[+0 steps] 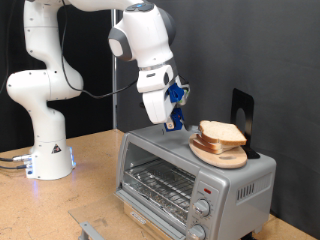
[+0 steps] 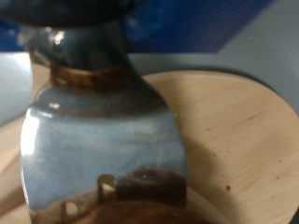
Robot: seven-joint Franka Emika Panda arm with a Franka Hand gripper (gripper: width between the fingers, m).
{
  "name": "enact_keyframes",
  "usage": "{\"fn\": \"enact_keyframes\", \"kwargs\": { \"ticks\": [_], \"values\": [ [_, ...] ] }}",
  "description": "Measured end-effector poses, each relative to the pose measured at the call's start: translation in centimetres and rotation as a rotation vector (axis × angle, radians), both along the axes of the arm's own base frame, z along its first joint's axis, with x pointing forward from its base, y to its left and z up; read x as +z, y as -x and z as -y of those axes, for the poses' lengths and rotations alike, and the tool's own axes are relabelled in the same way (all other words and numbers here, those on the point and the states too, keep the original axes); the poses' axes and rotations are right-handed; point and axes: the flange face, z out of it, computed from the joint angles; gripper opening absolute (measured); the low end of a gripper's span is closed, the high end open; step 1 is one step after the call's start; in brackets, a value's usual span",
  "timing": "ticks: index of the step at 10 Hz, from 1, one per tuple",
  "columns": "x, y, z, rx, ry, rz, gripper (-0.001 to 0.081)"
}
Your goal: Make a piece of toast with the oven
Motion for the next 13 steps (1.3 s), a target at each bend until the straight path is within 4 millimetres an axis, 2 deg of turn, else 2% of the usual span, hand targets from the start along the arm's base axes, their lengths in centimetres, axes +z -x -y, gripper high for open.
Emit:
{"fn": "enact_keyframes", "kwargs": {
  "ticks": [4, 13],
  "values": [
    [-0.2, -0.3, -0.9, -0.019, -0.005, -0.014, 0.0391],
    [-1.3, -2.4, 0.8, -0.078, 0.019, -0.016, 0.0391]
  ]
}}
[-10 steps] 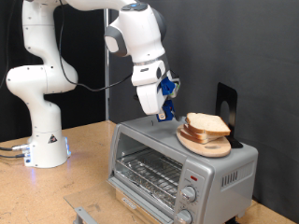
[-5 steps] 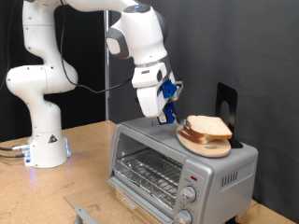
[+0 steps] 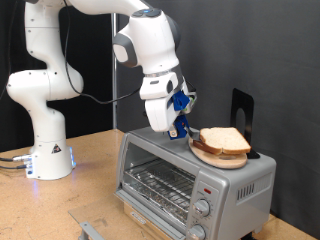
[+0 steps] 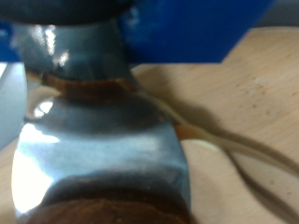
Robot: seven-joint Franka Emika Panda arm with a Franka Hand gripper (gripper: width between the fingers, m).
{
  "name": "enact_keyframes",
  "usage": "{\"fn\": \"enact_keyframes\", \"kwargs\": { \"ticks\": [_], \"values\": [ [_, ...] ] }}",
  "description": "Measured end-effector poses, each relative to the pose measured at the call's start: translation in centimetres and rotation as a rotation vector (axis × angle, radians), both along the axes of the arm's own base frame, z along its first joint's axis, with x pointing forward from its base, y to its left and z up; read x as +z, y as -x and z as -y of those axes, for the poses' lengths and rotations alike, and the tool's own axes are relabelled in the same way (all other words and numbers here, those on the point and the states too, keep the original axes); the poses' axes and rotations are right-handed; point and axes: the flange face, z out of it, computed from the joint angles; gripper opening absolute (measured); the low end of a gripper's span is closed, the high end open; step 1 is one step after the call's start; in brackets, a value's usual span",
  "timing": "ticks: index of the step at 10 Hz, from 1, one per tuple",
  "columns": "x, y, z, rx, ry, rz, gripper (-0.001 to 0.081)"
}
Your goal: Make a piece of toast with the oven
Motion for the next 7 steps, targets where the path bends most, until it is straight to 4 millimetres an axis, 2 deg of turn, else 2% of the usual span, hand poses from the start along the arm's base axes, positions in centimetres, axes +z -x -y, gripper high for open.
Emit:
{"fn": "enact_keyframes", "kwargs": {
  "ticks": [3, 7],
  "values": [
    [-0.2, -1.0, 0.3, 0.006, 0.052, 0.112, 0.0391],
    [0.0, -1.4, 0.2, 0.041, 0.081, 0.243, 0.0391]
  ]
}}
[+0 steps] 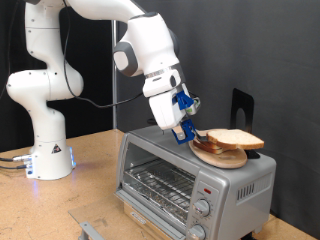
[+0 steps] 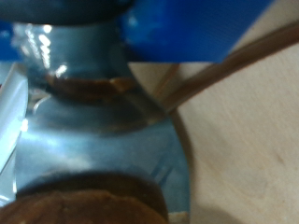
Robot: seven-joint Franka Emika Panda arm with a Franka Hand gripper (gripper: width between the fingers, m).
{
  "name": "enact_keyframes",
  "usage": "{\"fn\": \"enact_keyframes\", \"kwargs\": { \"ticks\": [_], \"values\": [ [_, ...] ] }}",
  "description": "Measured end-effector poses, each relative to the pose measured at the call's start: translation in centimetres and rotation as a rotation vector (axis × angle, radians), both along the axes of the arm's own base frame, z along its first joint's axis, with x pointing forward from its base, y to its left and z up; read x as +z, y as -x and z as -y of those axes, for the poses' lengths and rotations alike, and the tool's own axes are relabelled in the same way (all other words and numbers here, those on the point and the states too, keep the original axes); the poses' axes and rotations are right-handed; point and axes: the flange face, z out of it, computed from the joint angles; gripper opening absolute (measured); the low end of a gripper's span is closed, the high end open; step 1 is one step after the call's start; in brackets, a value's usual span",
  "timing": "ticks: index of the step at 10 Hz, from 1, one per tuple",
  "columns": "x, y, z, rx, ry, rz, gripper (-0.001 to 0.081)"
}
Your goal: Make a piece of toast with the oven
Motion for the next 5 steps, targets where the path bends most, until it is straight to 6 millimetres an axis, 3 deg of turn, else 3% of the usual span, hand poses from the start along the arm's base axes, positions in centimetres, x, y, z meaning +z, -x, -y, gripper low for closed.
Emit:
{"fn": "enact_keyframes", "kwargs": {
  "ticks": [5],
  "values": [
    [1.6, 0.9, 0.5, 0.016, -0.128, 0.024, 0.0391]
  ]
}}
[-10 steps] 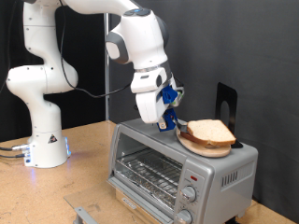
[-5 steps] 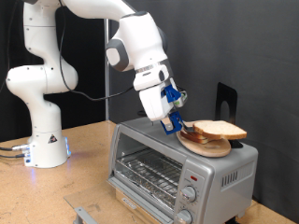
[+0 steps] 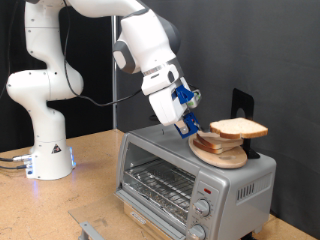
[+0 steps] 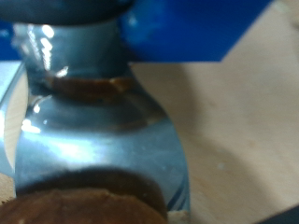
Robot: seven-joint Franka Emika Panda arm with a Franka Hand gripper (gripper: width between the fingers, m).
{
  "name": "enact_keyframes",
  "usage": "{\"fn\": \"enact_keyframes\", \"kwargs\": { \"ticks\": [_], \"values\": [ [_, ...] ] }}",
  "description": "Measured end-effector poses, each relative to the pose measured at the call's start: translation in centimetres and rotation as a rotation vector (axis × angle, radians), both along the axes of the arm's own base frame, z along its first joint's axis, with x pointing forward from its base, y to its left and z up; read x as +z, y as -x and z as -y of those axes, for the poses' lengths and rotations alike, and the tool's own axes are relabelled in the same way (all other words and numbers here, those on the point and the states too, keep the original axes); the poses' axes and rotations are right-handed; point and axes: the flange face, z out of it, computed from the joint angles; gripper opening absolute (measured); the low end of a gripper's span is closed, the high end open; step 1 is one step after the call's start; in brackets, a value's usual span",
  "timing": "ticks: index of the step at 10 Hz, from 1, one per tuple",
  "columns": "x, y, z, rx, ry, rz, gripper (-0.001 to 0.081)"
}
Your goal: Make a piece of toast with the oven
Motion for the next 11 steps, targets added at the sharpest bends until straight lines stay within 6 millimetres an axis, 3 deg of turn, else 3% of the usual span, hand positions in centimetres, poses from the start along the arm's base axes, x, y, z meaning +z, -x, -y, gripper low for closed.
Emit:
{"fn": "enact_keyframes", "kwargs": {
  "ticks": [3, 6, 11],
  "values": [
    [1.0, 2.7, 1.4, 0.058, -0.048, -0.071, 0.0391],
    [0.3, 2.8, 2.0, 0.061, -0.05, -0.025, 0.0391],
    [-1.1, 8.0, 7.3, 0.178, -0.073, -0.103, 0.0391]
  ]
}}
